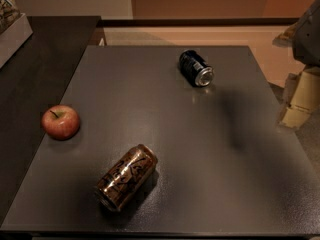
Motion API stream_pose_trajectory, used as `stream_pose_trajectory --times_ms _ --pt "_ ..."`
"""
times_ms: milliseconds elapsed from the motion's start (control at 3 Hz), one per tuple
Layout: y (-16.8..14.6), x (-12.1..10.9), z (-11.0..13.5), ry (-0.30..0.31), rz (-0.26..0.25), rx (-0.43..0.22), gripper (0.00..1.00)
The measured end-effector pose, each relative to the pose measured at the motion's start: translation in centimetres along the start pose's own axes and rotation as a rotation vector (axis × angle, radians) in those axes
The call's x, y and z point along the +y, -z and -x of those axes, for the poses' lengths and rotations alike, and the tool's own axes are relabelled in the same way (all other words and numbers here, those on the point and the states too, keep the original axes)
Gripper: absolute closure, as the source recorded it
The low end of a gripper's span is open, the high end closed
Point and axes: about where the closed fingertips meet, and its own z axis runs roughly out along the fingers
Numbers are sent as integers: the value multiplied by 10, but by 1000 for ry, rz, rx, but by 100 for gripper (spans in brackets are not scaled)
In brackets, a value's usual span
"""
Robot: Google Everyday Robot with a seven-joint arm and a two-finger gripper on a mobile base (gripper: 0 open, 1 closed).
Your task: Move pepsi can near orange can
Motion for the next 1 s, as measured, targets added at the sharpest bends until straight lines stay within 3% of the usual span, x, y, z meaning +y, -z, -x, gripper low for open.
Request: stream_pose_trajectory --times_ms 333,667,1000 --pt "0 0 0 0 0 0 0" --pt "-7 -13 3 -43 12 9 0" --pt "-29 -43 8 -140 16 15 0"
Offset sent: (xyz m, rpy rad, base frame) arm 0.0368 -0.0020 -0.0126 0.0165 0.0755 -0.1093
